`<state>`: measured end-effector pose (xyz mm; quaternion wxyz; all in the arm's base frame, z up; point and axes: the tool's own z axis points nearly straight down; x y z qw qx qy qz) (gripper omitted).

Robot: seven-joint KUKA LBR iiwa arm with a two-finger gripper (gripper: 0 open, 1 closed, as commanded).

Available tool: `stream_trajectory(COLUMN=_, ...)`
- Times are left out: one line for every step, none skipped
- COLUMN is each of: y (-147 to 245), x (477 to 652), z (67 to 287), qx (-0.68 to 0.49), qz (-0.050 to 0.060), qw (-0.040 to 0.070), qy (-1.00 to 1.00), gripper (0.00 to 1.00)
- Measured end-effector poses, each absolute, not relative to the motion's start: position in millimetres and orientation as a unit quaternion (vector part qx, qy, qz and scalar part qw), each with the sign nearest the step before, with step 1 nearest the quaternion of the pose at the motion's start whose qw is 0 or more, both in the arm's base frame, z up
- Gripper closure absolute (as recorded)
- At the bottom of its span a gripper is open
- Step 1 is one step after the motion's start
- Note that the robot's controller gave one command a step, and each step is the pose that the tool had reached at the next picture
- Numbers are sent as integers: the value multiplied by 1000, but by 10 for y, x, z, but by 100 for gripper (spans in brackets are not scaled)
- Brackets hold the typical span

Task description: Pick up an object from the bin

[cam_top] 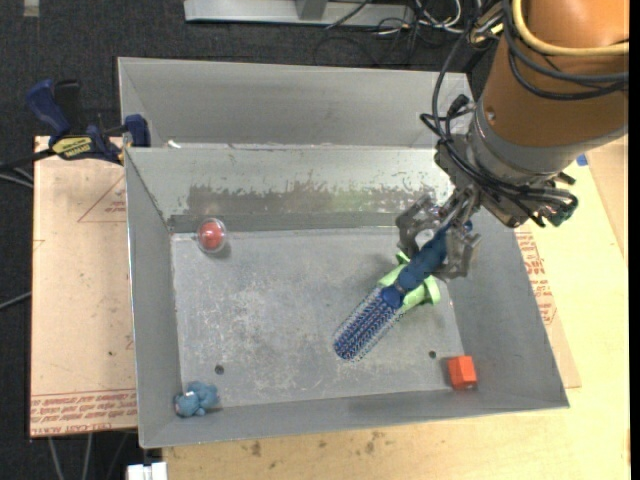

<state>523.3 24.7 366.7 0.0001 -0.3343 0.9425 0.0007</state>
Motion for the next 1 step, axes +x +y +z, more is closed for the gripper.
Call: stream_trajectory(y=304, x=5606, z=3830, qx=-416, qz=0, qw=3, qy=909, gripper=100)
